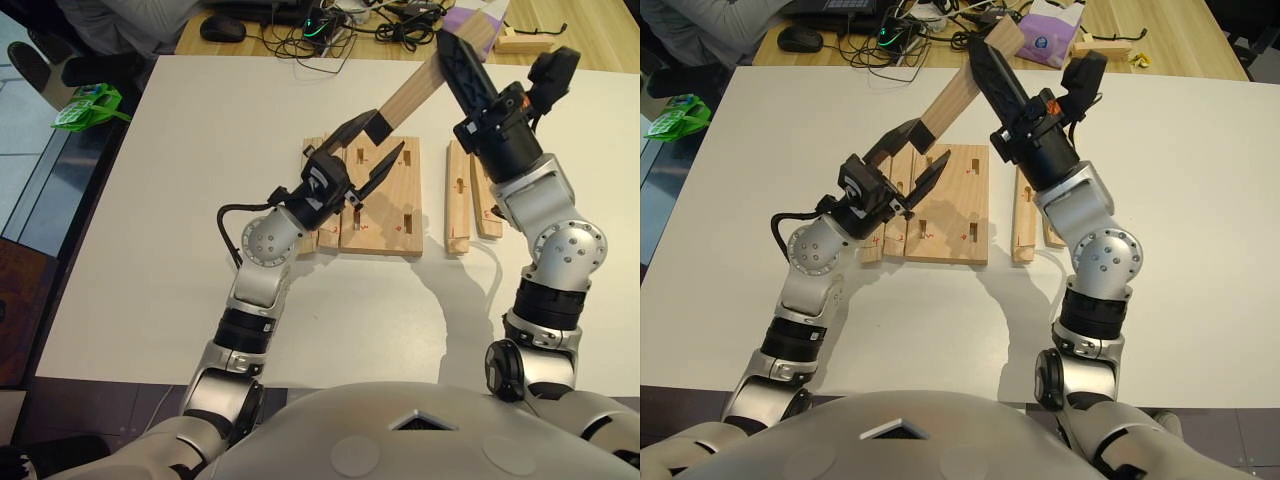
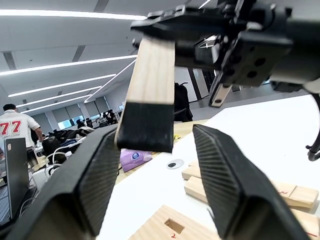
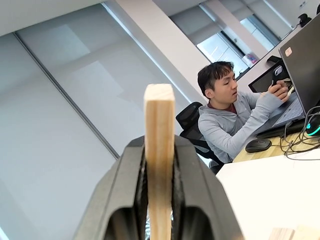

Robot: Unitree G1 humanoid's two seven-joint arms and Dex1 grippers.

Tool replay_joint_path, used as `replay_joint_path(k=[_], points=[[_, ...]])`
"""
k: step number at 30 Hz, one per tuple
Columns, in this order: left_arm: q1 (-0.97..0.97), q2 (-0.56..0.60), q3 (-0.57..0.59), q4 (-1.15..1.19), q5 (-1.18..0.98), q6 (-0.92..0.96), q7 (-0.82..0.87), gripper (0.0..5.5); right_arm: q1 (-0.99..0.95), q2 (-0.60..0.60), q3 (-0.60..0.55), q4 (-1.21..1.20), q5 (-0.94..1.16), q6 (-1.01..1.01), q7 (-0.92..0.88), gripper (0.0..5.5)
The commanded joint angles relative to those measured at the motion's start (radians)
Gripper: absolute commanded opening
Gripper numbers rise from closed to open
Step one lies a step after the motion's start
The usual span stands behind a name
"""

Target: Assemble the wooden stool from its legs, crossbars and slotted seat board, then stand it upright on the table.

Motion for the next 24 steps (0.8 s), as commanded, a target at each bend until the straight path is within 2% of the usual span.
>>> replay_joint_path(k=[1, 7, 15, 24], points=[[-0.007, 0.013, 0.046, 0.078, 0.059, -0.025, 0.064, 3.11, -0.008, -0.005, 0.001, 0.004, -0.04, -0.031, -0.004, 0.39], [-0.025, 0.029, 0.116, 0.122, 0.071, -0.025, 0.128, 3.17, 0.003, -0.044, -0.001, 0.01, -0.186, -0.109, -0.009, 0.39], [-0.023, 0.029, 0.145, 0.116, 0.066, -0.016, 0.158, 3.17, 0.008, -0.062, -0.004, 0.025, -0.392, -0.227, -0.053, 0.39], [-0.019, 0.032, 0.161, 0.111, 0.062, -0.003, 0.167, 3.17, 0.075, -0.074, 0.045, 0.052, -0.602, -0.347, -0.051, 0.39]])
